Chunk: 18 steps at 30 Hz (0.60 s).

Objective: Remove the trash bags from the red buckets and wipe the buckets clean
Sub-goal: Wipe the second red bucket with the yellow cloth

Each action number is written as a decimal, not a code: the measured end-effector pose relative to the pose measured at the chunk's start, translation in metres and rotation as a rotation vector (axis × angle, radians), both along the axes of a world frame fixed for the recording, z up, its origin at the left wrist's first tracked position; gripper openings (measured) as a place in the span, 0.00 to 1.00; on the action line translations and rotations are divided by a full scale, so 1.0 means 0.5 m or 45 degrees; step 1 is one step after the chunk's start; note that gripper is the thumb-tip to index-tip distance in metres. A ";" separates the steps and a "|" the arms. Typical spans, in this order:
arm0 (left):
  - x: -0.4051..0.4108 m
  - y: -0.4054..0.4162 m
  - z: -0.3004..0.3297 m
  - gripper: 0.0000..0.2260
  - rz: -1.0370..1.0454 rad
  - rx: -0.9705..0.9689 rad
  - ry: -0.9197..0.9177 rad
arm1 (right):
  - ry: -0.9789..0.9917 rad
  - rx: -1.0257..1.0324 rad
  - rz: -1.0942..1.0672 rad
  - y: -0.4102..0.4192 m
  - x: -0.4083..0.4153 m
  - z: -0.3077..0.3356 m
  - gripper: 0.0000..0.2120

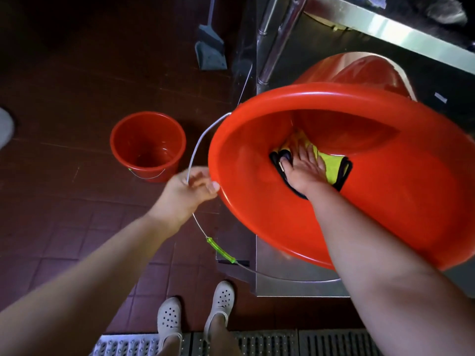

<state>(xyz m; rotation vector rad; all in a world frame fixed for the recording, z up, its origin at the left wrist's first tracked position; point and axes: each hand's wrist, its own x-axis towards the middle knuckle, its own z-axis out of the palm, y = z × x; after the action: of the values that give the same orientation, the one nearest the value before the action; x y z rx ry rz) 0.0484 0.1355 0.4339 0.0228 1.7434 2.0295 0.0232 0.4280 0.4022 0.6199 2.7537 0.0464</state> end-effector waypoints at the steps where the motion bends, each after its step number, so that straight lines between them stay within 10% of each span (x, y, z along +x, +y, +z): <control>1: 0.013 0.006 -0.012 0.06 0.015 -0.003 -0.042 | 0.002 -0.032 -0.018 -0.007 0.001 0.001 0.30; 18: 0.032 0.040 0.007 0.10 0.189 0.048 0.043 | 0.268 -0.237 0.307 -0.177 0.151 -0.015 0.34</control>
<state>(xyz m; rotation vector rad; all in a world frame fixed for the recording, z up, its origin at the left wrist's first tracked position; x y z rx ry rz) 0.0645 0.1555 0.4373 -0.0630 1.7741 2.1796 0.0988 0.3396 0.3949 0.2545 2.9750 -0.2312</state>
